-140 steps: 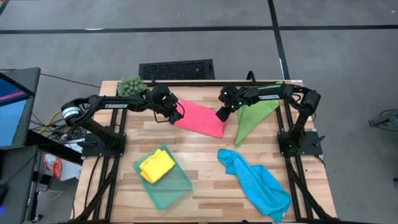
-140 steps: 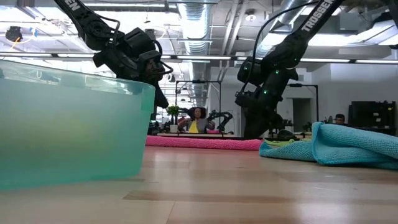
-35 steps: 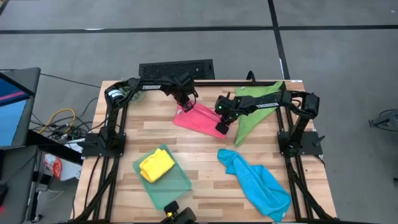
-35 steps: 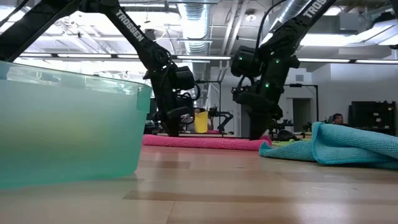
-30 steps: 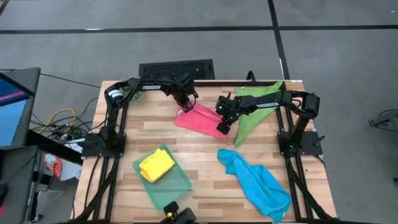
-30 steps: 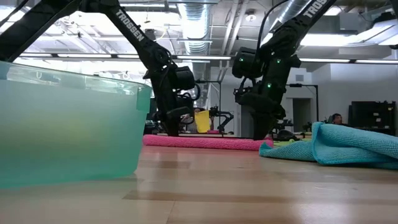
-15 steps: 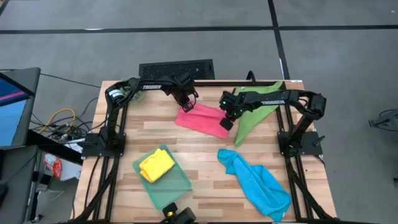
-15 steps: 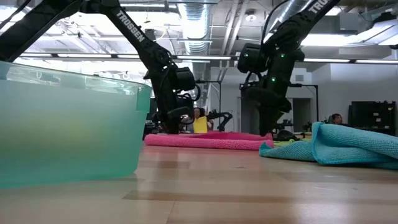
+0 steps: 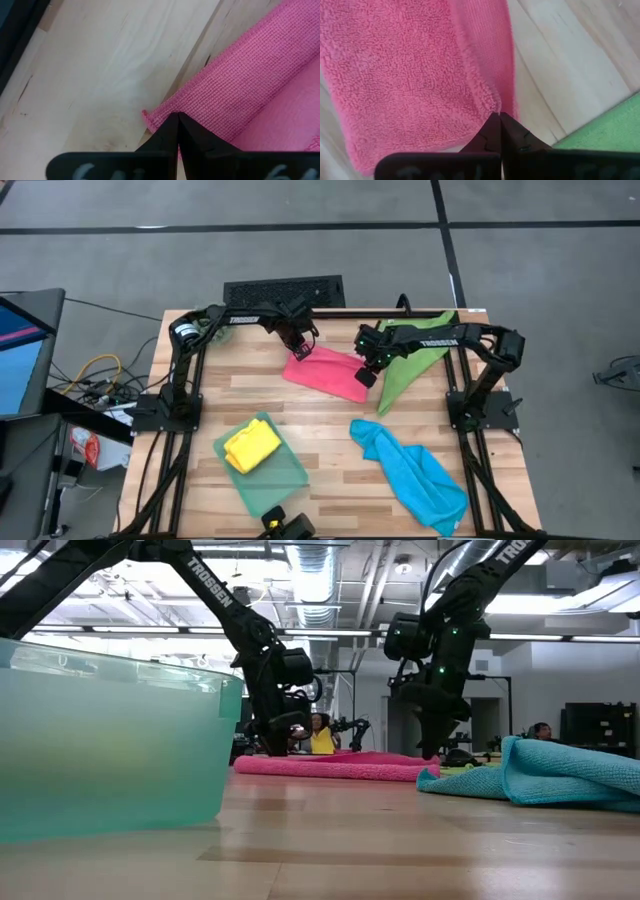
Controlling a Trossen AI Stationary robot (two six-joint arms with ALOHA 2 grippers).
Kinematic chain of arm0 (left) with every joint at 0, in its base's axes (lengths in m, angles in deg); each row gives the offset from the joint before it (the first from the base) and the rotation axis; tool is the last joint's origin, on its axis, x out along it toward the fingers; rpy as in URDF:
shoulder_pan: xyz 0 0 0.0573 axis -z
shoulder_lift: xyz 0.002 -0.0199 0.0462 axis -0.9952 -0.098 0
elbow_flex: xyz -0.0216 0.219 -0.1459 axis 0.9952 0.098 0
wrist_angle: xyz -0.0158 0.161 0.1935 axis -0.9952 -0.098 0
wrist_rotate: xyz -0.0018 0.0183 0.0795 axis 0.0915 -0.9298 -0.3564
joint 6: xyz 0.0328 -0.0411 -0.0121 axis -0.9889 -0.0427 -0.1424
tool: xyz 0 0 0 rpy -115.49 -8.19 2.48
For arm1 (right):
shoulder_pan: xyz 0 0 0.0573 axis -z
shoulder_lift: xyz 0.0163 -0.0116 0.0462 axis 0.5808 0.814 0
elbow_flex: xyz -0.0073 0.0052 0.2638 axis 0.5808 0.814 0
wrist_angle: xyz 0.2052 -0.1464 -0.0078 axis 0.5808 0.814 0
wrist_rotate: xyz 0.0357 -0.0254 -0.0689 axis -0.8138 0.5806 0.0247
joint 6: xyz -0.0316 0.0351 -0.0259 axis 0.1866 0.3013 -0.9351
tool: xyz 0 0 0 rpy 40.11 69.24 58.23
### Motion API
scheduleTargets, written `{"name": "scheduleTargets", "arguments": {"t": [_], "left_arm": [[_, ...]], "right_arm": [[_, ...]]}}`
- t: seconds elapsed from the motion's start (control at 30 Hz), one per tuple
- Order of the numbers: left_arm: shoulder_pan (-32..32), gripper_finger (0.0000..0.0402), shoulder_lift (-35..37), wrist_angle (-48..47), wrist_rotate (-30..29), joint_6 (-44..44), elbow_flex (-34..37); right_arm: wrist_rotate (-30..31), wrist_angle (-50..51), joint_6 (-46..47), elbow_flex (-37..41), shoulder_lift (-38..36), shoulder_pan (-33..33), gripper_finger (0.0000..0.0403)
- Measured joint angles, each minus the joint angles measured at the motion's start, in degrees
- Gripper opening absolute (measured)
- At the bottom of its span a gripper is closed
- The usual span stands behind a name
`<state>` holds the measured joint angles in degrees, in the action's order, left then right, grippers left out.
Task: Fold microfiber towels
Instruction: Fold the pink towel
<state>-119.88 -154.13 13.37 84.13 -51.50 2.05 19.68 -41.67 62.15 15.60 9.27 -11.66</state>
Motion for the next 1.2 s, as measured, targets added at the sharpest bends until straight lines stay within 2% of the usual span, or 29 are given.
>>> {"name": "scheduleTargets", "arguments": {"t": [0.23,0.4,0.57,0.8,0.87,0.93,1.0,1.03,1.1,1.2], "left_arm": [[0.0,0.0000,0.0,0.0,0.0,0.0,0.0],[0.0,0.0000,-0.1,-2.0,-0.1,0.0,-1.6],[0.0,0.0000,0.6,-8.7,-0.2,-0.1,-5.6],[-0.2,0.0000,5.8,-11.3,0.5,-0.5,-9.8],[-0.3,0.0000,6.7,-11.4,4.5,0.9,-9.7],[-0.1,0.0000,7.6,-11.1,13.5,2.5,-9.8],[1.0,0.0000,7.6,-10.9,23.5,2.6,-8.7],[2.0,0.0000,7.4,-11.4,25.2,1.9,-8.0],[4.2,0.0000,7.3,-11.2,21.9,0.4,-6.3],[6.7,0.0000,7.2,-10.7,14.9,-1.2,-3.7]], "right_arm": [[0.9,-2.4,-1.2,0.0,0.0,-0.1,0.0019],[2.9,-3.8,0.7,0.0,0.0,0.4,0.0066],[4.2,-3.6,0.8,0.0,-0.1,1.6,0.0109],[6.2,-5.4,-0.9,0.0,-5.4,3.1,0.0126],[6.0,-5.5,-0.8,0.0,-6.5,3.7,0.0128],[3.7,-5.7,0.1,0.0,-7.2,3.9,0.0127],[-1.7,-6.9,-0.1,0.0,-7.9,3.6,0.0125],[-4.7,-7.6,-0.5,0.0,-8.2,3.1,0.0123],[-8.0,-8.3,-1.0,0.0,-8.1,1.7,0.0119],[-7.2,-8.5,-2.0,0.1,-6.1,-0.7,0.0111]]}}
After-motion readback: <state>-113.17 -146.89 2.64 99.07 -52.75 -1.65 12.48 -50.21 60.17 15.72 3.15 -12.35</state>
